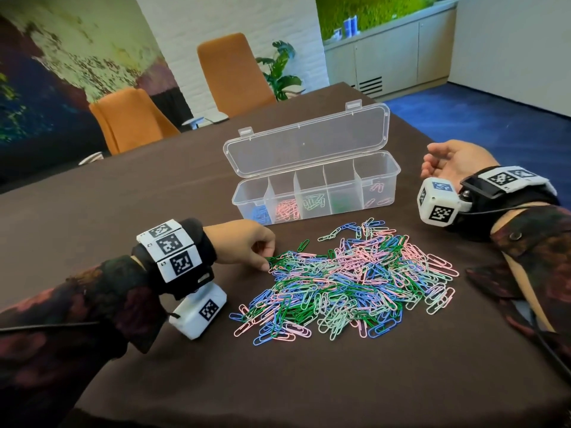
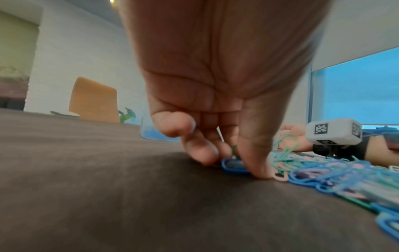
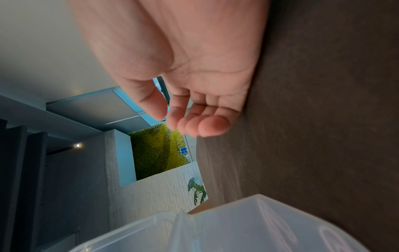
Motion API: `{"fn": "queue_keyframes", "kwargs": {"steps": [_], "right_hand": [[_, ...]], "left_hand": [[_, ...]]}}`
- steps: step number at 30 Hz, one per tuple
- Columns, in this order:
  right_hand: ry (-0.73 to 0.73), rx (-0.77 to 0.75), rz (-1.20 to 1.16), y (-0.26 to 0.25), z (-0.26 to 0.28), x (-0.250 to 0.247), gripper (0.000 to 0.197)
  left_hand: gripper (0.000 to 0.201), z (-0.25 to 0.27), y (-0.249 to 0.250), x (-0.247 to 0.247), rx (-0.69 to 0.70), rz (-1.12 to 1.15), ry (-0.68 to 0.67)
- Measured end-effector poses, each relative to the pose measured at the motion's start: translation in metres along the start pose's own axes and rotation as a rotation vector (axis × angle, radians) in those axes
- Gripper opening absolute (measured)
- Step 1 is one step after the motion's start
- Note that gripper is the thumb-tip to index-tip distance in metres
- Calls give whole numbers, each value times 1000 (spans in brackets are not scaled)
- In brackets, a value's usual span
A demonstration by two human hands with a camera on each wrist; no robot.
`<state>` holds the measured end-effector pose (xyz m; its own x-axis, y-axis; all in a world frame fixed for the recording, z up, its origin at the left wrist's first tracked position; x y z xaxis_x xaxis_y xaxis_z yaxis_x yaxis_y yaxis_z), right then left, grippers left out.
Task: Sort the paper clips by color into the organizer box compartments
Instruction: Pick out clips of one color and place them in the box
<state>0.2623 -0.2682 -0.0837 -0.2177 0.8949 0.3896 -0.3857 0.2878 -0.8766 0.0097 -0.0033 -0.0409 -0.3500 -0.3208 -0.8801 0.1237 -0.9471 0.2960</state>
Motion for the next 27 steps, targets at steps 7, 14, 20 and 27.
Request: {"fn": "queue_keyframes", "kwargs": {"steps": [7,14,20,27], "right_hand": [[1,2,-1,0,2,1,11],[2,14,9,-1,2,1,9],[25,3,-3,1,-2,1,10],[22,14,-8,0,-1,1,11]], "left_hand": [[17,6,0,-2,49,425,26],[19,6,11,-2,100,289,47],[18,3,20,3,87,106,-25],[21,4,10,1,15,54,-19]]}}
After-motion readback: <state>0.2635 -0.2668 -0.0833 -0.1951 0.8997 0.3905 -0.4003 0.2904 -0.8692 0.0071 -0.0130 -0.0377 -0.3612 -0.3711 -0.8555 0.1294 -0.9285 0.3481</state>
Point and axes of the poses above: each hand's wrist, its own z-axis away from the middle knuckle, its own x-axis out of the palm, y = z × x, the point moved 1 cm from there along -z, towards the middle knuckle, and after that the axes turned 11 degrees about z, right-handed, at the moved point
